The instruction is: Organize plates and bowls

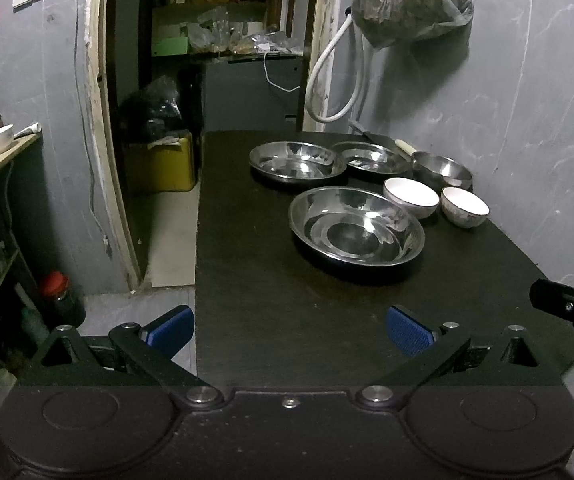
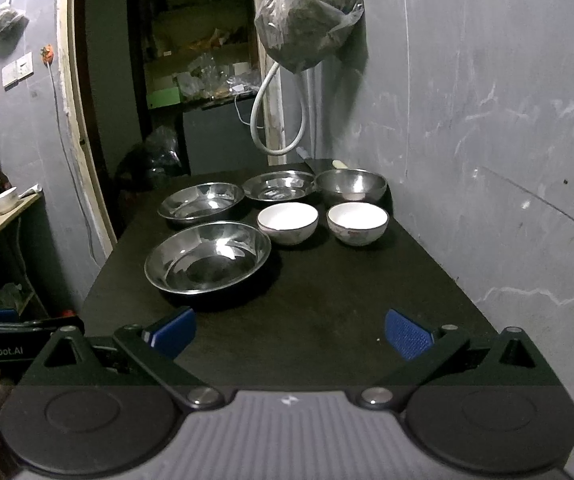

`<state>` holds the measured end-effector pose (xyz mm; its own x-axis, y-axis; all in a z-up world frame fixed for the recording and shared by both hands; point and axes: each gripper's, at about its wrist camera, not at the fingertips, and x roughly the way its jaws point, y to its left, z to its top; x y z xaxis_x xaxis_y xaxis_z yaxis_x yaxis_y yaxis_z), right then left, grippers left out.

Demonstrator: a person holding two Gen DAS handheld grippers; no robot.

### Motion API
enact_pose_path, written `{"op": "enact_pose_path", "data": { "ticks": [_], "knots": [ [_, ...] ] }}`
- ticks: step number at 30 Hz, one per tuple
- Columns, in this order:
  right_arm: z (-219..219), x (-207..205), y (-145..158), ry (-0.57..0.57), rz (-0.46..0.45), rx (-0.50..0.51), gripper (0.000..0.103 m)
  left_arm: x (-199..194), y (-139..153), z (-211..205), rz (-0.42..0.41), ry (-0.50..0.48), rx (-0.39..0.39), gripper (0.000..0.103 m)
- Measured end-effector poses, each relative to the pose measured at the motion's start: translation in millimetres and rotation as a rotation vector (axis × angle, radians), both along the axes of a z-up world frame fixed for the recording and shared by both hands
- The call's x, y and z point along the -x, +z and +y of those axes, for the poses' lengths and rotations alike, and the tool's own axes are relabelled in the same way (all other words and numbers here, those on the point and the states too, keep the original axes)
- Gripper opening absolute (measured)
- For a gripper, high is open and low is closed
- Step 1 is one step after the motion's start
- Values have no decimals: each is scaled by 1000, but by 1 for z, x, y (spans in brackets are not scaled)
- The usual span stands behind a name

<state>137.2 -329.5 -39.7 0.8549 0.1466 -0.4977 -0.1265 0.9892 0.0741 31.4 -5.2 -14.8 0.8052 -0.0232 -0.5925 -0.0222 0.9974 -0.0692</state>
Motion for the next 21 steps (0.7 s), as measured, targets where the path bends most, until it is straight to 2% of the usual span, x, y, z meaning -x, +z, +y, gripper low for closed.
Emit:
{"op": "enact_pose_path", "data": {
  "ticks": [9,21],
  "knots": [
    [-3,-26,-10,23,44,6,103,-26,-9,-7,45,13,-8,102],
    [3,-106,6,131,115,10,103,-93,1,-6,109,101,1,102]
  ]
}}
